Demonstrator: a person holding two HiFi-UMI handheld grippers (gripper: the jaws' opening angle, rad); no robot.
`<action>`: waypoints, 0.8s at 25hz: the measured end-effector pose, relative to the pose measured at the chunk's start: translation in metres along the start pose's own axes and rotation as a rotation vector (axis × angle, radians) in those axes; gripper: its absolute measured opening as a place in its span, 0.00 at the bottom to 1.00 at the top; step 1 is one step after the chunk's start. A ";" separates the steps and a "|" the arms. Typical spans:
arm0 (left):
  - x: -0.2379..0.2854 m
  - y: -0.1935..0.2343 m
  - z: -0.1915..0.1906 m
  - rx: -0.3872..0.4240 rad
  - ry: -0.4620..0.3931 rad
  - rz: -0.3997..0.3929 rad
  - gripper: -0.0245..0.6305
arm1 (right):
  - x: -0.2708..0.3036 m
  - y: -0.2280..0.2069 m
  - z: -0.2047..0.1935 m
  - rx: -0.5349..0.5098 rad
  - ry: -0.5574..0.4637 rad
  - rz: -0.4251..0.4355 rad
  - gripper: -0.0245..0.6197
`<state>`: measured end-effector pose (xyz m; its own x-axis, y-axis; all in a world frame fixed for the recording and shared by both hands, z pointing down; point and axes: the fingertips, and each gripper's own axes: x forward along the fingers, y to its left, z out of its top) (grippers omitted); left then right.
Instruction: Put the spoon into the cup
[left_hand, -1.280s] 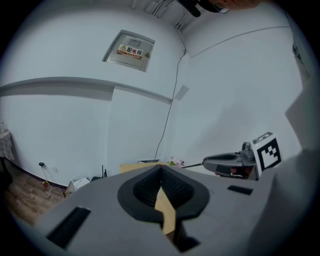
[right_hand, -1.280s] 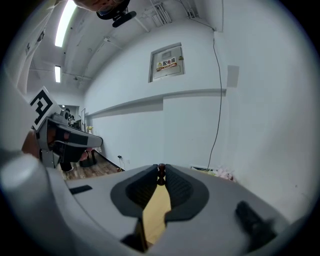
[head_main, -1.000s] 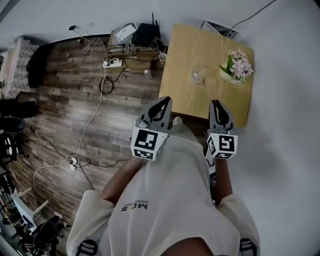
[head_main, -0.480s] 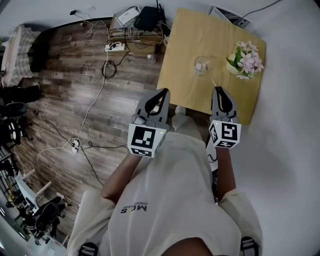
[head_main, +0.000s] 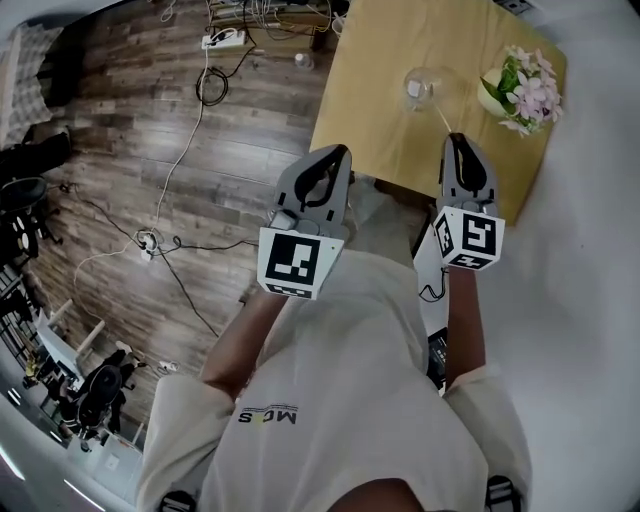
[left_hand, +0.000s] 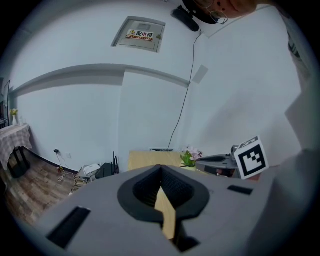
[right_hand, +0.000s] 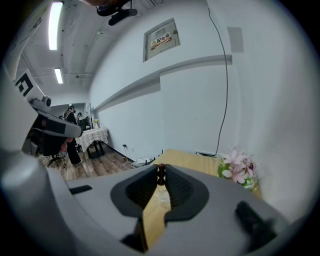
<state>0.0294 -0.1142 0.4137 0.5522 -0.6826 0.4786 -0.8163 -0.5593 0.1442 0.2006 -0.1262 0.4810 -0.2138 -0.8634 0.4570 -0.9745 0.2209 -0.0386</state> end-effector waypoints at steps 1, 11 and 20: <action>0.004 0.001 -0.003 -0.001 0.003 -0.001 0.05 | 0.004 0.000 -0.004 0.001 0.008 -0.001 0.13; 0.019 -0.004 -0.025 -0.011 0.035 -0.046 0.05 | 0.036 -0.001 -0.043 0.055 0.076 -0.032 0.13; 0.020 -0.003 -0.033 -0.014 0.050 -0.053 0.05 | 0.052 -0.006 -0.060 0.075 0.127 -0.047 0.13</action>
<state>0.0375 -0.1101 0.4517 0.5861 -0.6273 0.5128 -0.7886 -0.5871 0.1830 0.1994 -0.1453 0.5582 -0.1619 -0.8067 0.5684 -0.9866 0.1428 -0.0783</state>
